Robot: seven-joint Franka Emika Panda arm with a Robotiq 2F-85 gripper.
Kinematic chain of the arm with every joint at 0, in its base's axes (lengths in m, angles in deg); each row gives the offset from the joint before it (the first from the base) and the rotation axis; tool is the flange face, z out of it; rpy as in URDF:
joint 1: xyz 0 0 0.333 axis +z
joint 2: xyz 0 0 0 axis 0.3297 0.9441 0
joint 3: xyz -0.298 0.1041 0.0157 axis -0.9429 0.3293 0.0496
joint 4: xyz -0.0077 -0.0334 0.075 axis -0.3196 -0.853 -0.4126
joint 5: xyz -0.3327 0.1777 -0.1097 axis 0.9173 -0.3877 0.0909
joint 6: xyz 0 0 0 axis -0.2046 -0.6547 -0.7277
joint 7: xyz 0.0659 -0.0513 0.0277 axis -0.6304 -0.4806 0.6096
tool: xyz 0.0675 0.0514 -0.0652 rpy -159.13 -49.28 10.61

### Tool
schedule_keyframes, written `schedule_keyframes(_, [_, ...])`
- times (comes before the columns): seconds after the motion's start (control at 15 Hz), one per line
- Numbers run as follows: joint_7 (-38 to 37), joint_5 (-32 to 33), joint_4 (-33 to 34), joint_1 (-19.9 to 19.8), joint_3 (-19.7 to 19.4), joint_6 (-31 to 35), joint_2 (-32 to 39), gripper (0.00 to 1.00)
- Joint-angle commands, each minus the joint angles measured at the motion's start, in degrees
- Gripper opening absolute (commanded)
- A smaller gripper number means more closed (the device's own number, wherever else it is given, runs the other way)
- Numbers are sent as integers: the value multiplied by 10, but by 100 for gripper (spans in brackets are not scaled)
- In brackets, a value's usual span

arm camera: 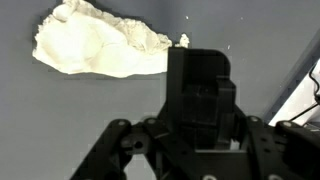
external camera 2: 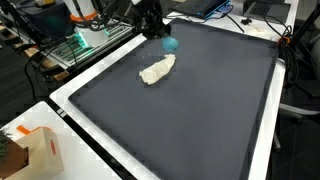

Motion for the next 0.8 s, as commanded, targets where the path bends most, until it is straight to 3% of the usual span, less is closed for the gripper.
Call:
schedule_keyframes(0.0, [62,-51,-10,-14,-8,-24,1,27])
schedule_keyframes(0.73, [195,-165,-5,-60,-8,-95,39,27])
